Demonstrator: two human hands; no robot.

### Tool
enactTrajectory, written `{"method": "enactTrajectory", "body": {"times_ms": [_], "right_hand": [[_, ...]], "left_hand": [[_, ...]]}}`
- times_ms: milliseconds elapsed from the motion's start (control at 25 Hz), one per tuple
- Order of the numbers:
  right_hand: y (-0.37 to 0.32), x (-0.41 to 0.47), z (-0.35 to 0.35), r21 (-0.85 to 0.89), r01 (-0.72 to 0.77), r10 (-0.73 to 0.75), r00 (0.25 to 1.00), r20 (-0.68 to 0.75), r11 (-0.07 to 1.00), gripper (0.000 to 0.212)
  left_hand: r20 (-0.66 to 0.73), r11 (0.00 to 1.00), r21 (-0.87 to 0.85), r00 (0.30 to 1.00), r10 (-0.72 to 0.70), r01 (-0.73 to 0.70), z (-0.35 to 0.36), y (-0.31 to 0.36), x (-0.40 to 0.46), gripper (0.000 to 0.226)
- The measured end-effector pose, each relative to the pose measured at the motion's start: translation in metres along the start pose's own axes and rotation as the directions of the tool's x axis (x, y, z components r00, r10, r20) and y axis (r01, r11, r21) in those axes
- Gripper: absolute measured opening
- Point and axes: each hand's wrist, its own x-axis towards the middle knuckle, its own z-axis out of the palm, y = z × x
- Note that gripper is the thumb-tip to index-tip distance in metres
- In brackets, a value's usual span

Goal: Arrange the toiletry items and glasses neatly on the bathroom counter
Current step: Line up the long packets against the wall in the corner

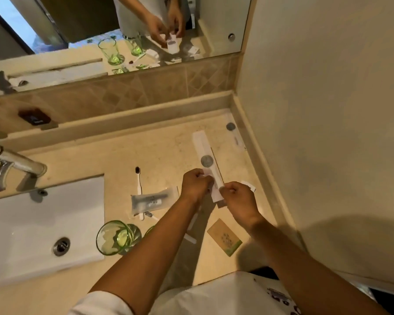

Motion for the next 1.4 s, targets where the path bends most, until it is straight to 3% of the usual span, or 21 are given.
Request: {"method": "enactTrajectory", "body": {"times_ms": [160,240,400,600,840,1000,1080,1160,1280,1400], "right_hand": [[-0.016,0.024,0.002,0.135,-0.068,0.071,0.997,-0.012,0.988,0.012],[-0.021,0.041,0.003,0.168,-0.034,0.039,0.999,-0.025,0.985,0.015],[-0.030,0.088,0.003,0.057,-0.070,0.074,0.995,-0.066,0.996,0.035],[-0.034,0.136,0.003,0.120,-0.166,0.177,0.979,-0.096,0.979,0.012],[-0.031,0.161,0.007,-0.018,-0.139,0.134,0.974,-0.185,0.990,0.011],[-0.029,0.159,0.009,-0.194,-0.084,0.034,0.968,-0.250,0.977,0.016],[-0.027,0.158,0.008,-0.371,0.015,-0.119,0.958,-0.259,0.929,0.026],[-0.028,0.157,0.010,-0.571,0.101,-0.235,0.958,-0.166,0.815,0.036],[-0.029,0.158,0.021,-0.717,0.196,-0.340,0.938,-0.061,0.669,0.042],[-0.032,0.154,0.031,-0.727,0.239,-0.372,0.928,-0.024,0.643,0.049]], "left_hand": [[0.030,0.997,0.049,0.998,-0.061,0.059,-0.005,0.017,0.042,0.020],[0.039,0.993,0.096,0.997,-0.070,0.066,-0.003,0.028,0.067,0.018],[0.004,0.986,0.141,0.995,-0.096,0.094,0.007,0.047,0.114,0.015],[-0.006,0.968,0.240,0.997,-0.073,0.073,0.026,0.062,0.164,0.017],[0.059,0.894,0.438,0.995,0.078,-0.096,0.032,0.059,0.190,0.021],[0.132,0.758,0.578,0.952,0.277,-0.301,0.018,0.051,0.197,0.030],[0.200,0.577,0.688,0.879,0.433,-0.441,0.012,0.048,0.197,0.034],[0.307,0.340,0.769,0.779,0.547,-0.541,0.008,0.048,0.200,0.043],[0.490,0.126,0.793,0.746,0.450,-0.597,0.009,0.053,0.210,0.066],[0.558,0.081,0.789,0.766,0.320,-0.609,0.013,0.055,0.218,0.069]]}}
